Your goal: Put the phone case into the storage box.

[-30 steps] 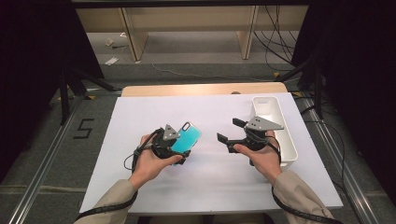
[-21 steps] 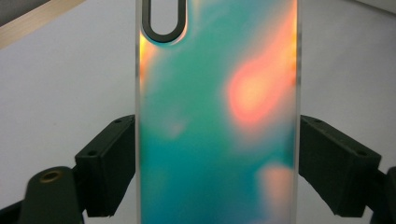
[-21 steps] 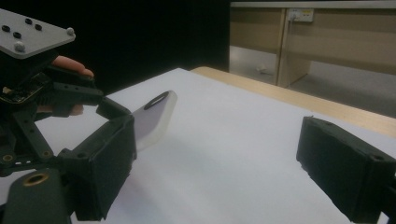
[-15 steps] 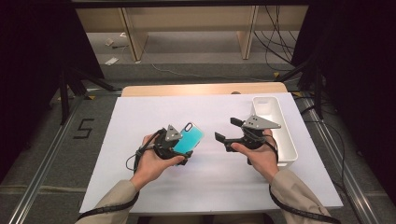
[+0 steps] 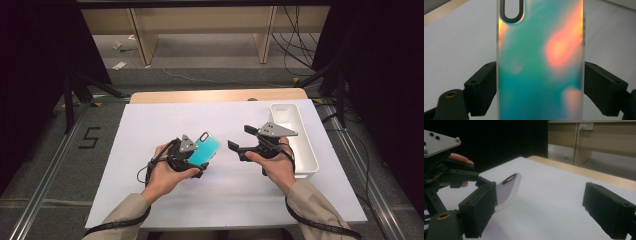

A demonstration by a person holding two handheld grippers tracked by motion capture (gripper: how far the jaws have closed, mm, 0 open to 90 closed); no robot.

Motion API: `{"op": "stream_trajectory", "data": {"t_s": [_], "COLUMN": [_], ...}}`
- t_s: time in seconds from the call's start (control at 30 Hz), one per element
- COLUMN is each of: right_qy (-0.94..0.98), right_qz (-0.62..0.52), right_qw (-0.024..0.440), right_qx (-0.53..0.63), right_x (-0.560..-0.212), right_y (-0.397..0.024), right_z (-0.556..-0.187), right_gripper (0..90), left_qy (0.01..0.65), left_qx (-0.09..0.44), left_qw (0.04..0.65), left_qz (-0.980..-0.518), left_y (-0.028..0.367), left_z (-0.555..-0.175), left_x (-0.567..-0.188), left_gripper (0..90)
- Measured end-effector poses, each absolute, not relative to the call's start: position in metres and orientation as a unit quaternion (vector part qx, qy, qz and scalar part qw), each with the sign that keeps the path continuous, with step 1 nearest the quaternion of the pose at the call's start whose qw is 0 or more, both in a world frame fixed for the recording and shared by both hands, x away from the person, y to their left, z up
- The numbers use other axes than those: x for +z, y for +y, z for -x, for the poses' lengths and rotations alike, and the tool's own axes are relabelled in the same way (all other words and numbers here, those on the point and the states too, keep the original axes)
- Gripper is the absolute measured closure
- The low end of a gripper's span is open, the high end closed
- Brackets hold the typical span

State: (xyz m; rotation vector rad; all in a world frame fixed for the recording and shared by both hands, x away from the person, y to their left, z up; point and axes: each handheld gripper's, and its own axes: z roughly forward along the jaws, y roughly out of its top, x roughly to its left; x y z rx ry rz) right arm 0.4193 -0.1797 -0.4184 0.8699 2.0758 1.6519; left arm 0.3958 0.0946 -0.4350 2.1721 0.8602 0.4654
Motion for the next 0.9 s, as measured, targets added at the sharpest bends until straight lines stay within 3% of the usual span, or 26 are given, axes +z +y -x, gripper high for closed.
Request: {"op": "stream_trajectory", "data": {"t_s": [0.9], "right_qy": [0.736], "right_qz": [-0.308], "right_qw": [0.162], "right_qx": [0.580], "right_x": [-0.421], "right_y": [-0.165], "right_z": [-0.427], "right_gripper": [14.3], "left_qy": [0.317], "left_qx": [0.180], "left_qw": [0.379], "left_qz": [-0.851], "left_y": [0.075], "left_z": [-0.390], "left_x": [-0.435], "left_gripper": [16.9]}}
